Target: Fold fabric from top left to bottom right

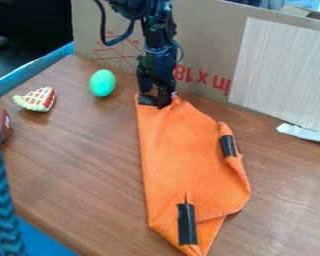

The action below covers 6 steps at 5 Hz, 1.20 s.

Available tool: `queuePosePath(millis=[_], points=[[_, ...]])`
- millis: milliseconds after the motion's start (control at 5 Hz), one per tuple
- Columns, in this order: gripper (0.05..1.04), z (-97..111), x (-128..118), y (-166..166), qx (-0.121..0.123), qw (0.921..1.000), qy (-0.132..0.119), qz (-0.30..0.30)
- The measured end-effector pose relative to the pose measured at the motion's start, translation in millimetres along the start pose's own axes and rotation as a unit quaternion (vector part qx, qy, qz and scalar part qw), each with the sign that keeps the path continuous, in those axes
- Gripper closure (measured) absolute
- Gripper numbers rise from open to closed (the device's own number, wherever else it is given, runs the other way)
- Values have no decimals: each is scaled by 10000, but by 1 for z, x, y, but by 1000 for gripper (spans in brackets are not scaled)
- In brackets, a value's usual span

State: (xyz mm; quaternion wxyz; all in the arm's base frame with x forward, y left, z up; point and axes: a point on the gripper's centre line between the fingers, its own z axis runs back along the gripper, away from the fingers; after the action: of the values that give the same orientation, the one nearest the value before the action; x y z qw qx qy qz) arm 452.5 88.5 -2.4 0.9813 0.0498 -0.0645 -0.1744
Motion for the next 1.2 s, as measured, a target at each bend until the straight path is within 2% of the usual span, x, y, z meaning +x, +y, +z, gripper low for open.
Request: queuePosePath(millis=[400,600,800,1000,1200], points=[[669,1,1,-2,-111,9998,139,19],[887,4,-5,-11,-289,9995,102,64],[1000,40,-7,-34,353,9981,-339,379],[1023,68,0,-89,575,9958,-681,186],[1024,81,-8,-126,713,9939,-839,-15]])
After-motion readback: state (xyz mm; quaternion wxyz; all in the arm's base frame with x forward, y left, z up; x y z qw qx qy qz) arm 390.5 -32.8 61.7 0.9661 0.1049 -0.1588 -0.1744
